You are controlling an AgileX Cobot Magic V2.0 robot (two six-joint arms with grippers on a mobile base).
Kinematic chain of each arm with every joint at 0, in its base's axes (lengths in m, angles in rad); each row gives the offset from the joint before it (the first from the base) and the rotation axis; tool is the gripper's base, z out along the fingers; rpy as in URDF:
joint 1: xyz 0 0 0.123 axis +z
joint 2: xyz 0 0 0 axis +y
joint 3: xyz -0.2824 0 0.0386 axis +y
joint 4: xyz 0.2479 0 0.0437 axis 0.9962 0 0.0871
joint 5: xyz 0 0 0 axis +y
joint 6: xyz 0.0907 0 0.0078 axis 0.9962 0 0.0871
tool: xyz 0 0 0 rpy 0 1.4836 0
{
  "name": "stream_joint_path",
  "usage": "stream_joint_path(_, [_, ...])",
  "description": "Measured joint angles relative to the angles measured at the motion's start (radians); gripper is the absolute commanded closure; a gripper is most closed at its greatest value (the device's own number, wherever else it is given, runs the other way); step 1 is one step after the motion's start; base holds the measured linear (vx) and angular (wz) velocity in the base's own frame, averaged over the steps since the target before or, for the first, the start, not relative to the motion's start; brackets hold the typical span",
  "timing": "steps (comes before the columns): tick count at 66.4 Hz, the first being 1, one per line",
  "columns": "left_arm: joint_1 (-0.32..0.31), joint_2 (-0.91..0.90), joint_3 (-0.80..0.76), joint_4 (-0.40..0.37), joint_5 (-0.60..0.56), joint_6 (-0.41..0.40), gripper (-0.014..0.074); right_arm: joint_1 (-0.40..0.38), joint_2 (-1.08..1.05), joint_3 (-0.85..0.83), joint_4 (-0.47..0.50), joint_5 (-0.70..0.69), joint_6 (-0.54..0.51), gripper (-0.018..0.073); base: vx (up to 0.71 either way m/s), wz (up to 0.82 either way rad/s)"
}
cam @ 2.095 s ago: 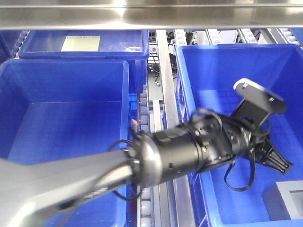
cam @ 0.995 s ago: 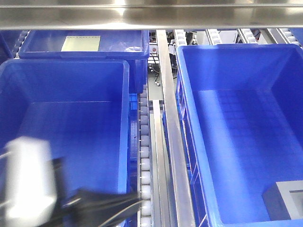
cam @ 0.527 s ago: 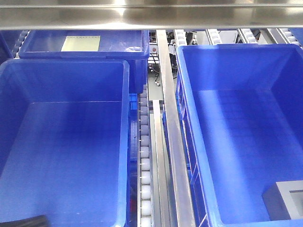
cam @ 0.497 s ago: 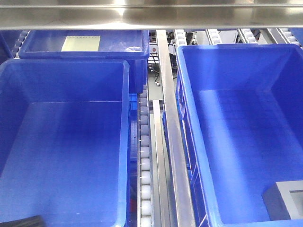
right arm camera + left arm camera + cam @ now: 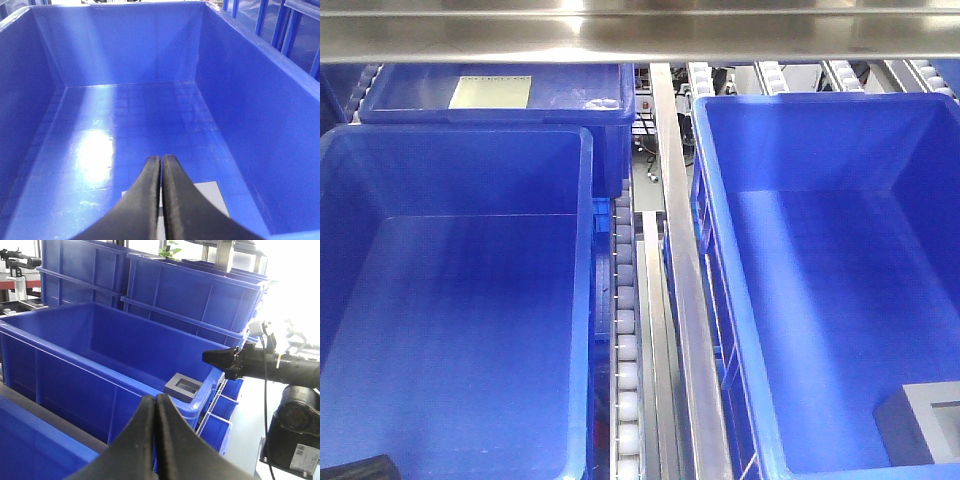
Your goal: Sort gray base to blue bin
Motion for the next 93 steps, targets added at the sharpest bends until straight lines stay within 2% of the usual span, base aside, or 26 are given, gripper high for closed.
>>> stream_joint_path(31, [0.0, 0.0, 0.0, -0.017, 0.003, 0.019, 0.0603, 0.0, 0.0, 0.0, 0.0, 0.0, 0.0, 0.0564, 0.0, 0.0])
stream_joint_path(35, [0.0, 0.0, 0.0, -0.089, 0.006, 0.076, 0.0603, 0.0, 0.0, 0.0, 0.0, 0.0, 0.0, 0.0564, 0.0, 0.0])
stream_joint_path(40, [0.0, 0.0, 0.0, -0.232, 0.006, 0.212, 0.0603, 0.0, 0.0, 0.0, 0.0, 0.0, 0.0, 0.0564, 0.0, 0.0])
stream_joint_path(46, [0.0, 0.0, 0.0, -0.362, 0.006, 0.365, 0.0603, 0.0, 0.0, 0.0, 0.0, 0.0, 0.0, 0.0564, 0.0, 0.0])
stream_joint_path(54, [0.0, 0.0, 0.0, -0.463, 0.005, 0.453, 0.0603, 0.0, 0.0, 0.0, 0.0, 0.0, 0.0, 0.0564, 0.0, 0.0])
stream_joint_path(62, [0.0, 0.0, 0.0, -0.489, 0.005, 0.469, 0.0603, 0.0, 0.0, 0.0, 0.0, 0.0, 0.0, 0.0564, 0.0, 0.0])
stream_joint_path(78, [0.01, 0.0, 0.0, -0.492, 0.005, 0.472, 0.0603, 0.0, 0.0, 0.0, 0.0, 0.0, 0.0, 0.0564, 0.0, 0.0])
stream_joint_path(84, [0.057, -0.007, 0.0, -0.492, 0.006, 0.472, 0.0603, 0.0, 0.0, 0.0, 0.0, 0.0, 0.0, 0.0564, 0.0, 0.0])
stream_joint_path(93, [0.178, -0.046, 0.001, -0.492, 0.024, 0.473, 0.0603, 0.0, 0.0, 0.0, 0.0, 0.0, 0.0, 0.0564, 0.0, 0.0])
